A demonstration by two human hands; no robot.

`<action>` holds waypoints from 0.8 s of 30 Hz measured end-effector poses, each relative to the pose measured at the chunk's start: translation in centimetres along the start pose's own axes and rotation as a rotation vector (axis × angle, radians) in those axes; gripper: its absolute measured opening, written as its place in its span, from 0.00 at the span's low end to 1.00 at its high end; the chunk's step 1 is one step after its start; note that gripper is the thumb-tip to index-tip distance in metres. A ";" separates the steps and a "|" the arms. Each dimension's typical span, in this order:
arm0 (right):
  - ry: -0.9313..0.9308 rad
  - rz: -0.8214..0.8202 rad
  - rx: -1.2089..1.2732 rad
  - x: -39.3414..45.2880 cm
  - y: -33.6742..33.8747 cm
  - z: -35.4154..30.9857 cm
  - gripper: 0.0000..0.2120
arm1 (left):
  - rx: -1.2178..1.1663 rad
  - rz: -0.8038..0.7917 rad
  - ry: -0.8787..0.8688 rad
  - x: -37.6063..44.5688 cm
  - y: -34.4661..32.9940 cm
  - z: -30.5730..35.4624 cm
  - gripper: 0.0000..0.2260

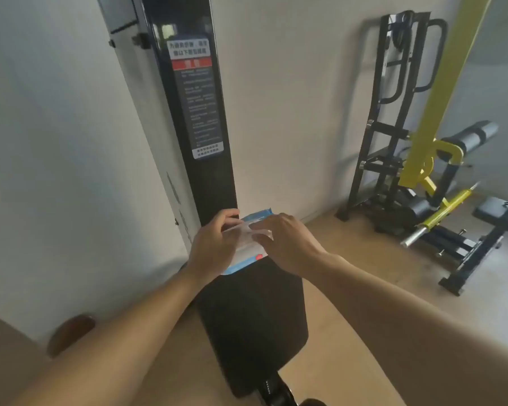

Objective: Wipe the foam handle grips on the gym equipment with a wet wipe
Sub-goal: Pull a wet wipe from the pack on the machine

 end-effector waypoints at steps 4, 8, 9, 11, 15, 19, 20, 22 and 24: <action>0.040 0.009 -0.012 1.7 -0.6 0.6 0.16 | -0.018 0.145 0.048 -0.7 1.1 -0.1 0.20; 0.027 -0.005 0.041 3.0 -1.3 1.4 0.16 | -0.097 0.191 0.045 -1.0 1.6 -0.4 0.23; 0.022 -0.015 0.039 3.2 -1.6 1.6 0.14 | -0.122 0.194 0.044 -1.2 1.7 -0.4 0.23; 0.012 -0.016 0.066 3.6 -1.8 1.7 0.10 | -0.178 0.195 0.059 -1.4 1.9 -0.4 0.21; -0.019 0.023 0.213 4.4 -1.2 1.7 0.10 | -0.256 0.218 0.129 -1.1 2.2 -1.2 0.14; -0.025 0.008 0.214 5.0 -0.4 1.3 0.13 | -0.296 0.303 0.166 -1.5 2.7 -1.9 0.05; -0.033 -0.002 0.223 5.2 -0.3 1.3 0.12 | -0.296 0.317 0.137 -1.5 2.8 -1.8 0.08; -0.036 -0.031 0.252 5.6 -0.2 1.3 0.07 | -0.284 0.316 0.050 -1.5 2.9 -1.2 0.11; -0.017 -0.076 0.274 5.9 -0.3 1.2 0.06 | -0.288 0.294 0.004 -1.5 2.6 -1.0 0.14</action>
Point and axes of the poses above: each hand's wrist, its own x-axis towards the middle knuckle, its own y-axis out of the back of the hand, z = x × y, the point moved 10 cm from there along x, towards the middle knuckle, and after that the axes turned 9 degrees about x, right-handed, at the moved point
